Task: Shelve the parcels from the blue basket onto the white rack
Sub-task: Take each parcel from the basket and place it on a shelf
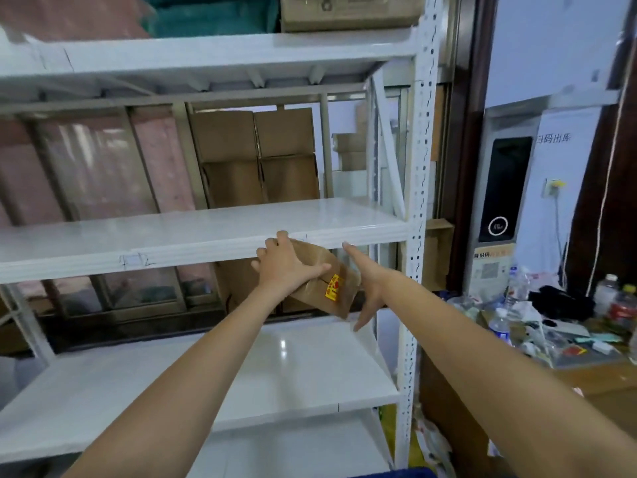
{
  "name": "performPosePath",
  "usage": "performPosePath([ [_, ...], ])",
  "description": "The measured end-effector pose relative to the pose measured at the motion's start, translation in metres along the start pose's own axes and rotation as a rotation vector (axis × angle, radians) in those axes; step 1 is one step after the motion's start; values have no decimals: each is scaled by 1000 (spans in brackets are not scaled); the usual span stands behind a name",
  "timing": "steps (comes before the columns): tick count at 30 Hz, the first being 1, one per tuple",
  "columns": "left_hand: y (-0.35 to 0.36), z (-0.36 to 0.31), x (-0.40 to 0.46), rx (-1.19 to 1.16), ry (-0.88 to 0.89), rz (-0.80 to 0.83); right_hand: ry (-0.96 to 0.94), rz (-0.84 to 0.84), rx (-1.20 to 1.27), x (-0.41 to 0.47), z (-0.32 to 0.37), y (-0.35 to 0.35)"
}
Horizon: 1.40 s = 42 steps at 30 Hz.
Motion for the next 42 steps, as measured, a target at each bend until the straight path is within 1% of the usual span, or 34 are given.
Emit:
performPosePath([
  [4, 10, -17, -11, 181, 368, -73, -22, 168, 211, -4, 6, 1],
  [5, 13, -20, -14, 214, 432, -79, -50, 181, 233, -3, 8, 2],
  [7, 18, -28, -20, 248, 524, -63, -91, 153, 225, 3, 12, 2],
  [8, 20, -31, -21, 206, 544, -46, -108, 125, 224, 8, 13, 0],
  [9, 20, -33, -21, 102, 530, -28, -135, 98, 231, 11, 13, -2],
  [10, 16, -34, -18, -73, 487, -12, -170, 72, 246, 14, 12, -7],
  [12, 3, -33, -8, -508, 351, -32, -254, 62, 284, 15, 12, -16],
  [13, -4, -30, 0, -675, 262, -64, -295, 81, 312, 13, 11, -20],
  [14, -10, -26, 8, -769, 173, -94, -333, 90, 342, 12, 10, -23],
  [15, -13, -20, 16, -799, 90, -96, -365, 92, 361, 11, 10, -26],
  [16, -13, -15, 23, -811, 19, -37, -403, 100, 364, 11, 10, -28],
  [17, -9, -12, 26, -828, -59, 72, -431, 121, 358, 11, 10, -27],
  [19, 6, -7, 19, -903, -228, 357, -453, 161, 331, 14, 10, -23],
  [20, 12, -5, 13, -944, -283, 461, -455, 158, 297, 17, 9, -23],
  [21, 17, -4, 7, -954, -299, 514, -453, 155, 247, 19, 8, -23],
  [22, 21, -2, 3, -943, -279, 525, -450, 144, 181, 21, 7, -24],
  [26, 32, 4, 2, -751, -134, 416, -405, 97, -103, 26, 14, -32],
  [31, 38, 6, 7, -794, -169, 417, -408, 41, -216, 21, 23, -41],
  [34, 36, 4, 13, -853, -220, 412, -405, 33, -172, 17, 25, -48],
  [38, 28, 4, 22, -932, -310, 401, -398, 67, -39, 14, 28, -48],
  [40, 24, 7, 22, -980, -383, 370, -385, 105, 45, 16, 29, -51],
  [42, 23, 15, 22, -1031, -486, 352, -351, 186, 181, 19, 25, -55],
])
Point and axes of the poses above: each hand's wrist, its own x-axis towards the middle knuckle, its own y-axis out of the palm, z = x × y, the point moved 4 cm from there along x, towards the middle knuckle, and after that the axes turned 10 degrees about -x, right-handed, at the moved point
